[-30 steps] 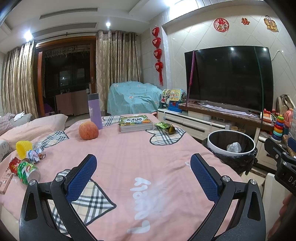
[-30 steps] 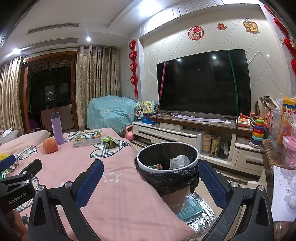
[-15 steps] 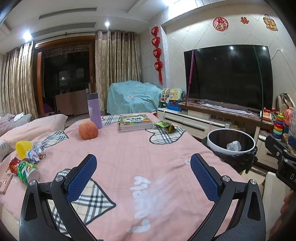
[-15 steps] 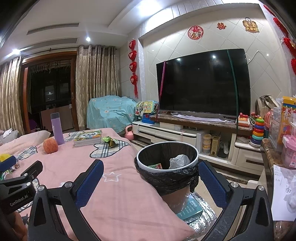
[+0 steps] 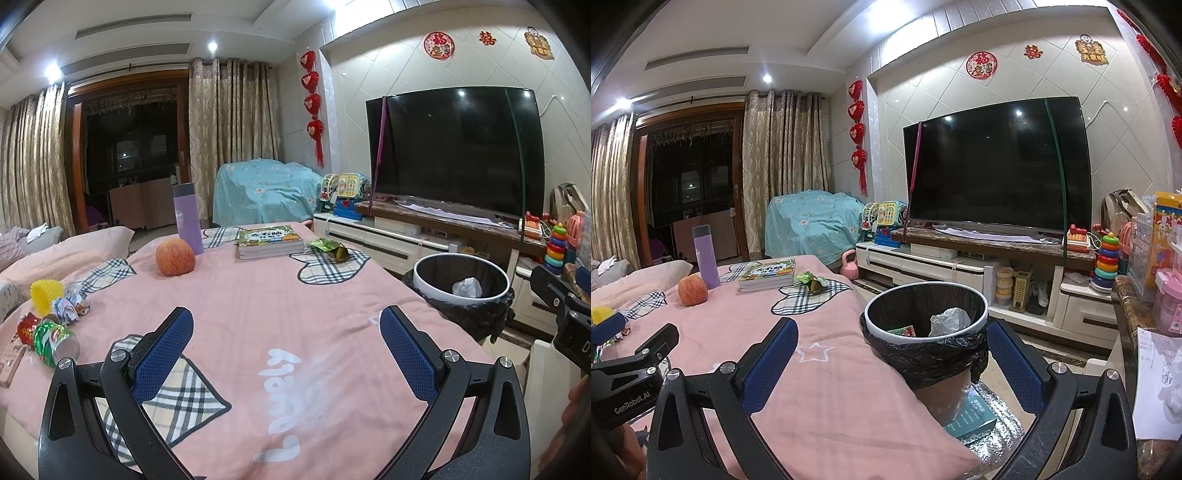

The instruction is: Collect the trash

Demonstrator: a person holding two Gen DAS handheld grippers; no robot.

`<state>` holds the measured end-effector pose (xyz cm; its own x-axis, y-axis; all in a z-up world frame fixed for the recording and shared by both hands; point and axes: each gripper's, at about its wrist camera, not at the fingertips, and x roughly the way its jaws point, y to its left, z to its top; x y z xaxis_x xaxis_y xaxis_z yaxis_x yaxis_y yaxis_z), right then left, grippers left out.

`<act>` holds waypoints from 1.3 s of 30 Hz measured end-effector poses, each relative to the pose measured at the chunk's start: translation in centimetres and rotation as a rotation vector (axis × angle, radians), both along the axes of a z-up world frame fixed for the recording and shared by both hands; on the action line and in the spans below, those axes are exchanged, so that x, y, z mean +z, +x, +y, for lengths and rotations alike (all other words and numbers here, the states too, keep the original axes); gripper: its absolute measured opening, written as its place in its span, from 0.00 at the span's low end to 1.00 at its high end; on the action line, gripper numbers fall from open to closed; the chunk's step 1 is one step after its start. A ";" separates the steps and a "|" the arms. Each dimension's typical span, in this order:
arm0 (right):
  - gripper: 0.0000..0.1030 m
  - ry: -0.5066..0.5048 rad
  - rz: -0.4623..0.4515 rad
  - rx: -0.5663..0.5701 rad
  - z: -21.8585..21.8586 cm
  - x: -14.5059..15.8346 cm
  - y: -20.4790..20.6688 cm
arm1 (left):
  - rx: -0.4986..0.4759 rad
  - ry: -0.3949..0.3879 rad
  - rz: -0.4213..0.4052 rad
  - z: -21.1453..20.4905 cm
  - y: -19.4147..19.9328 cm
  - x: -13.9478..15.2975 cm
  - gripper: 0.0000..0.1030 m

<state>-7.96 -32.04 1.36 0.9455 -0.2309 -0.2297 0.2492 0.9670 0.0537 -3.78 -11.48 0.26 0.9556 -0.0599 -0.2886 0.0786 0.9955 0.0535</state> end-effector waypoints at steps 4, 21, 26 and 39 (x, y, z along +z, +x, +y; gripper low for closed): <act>1.00 0.000 0.000 0.001 0.0 0.0 0.0 | -0.003 0.003 0.005 0.0 0.2 0.0 1.00; 1.00 0.008 0.009 0.012 -0.1 -0.1 0.3 | -0.009 0.002 0.020 0.1 1.0 -0.2 1.00; 1.00 0.008 0.010 0.012 -0.1 -0.1 0.3 | -0.011 0.001 0.025 0.0 1.1 -0.2 1.00; 1.00 0.007 0.006 0.022 -0.1 0.1 0.4 | -0.015 0.000 0.028 0.1 1.4 -0.2 1.00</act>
<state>-7.52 -32.18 1.43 0.9488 -0.2086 -0.2373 0.2283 0.9718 0.0587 -2.37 -11.34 0.05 0.9462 -0.0740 -0.3149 0.0948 0.9942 0.0511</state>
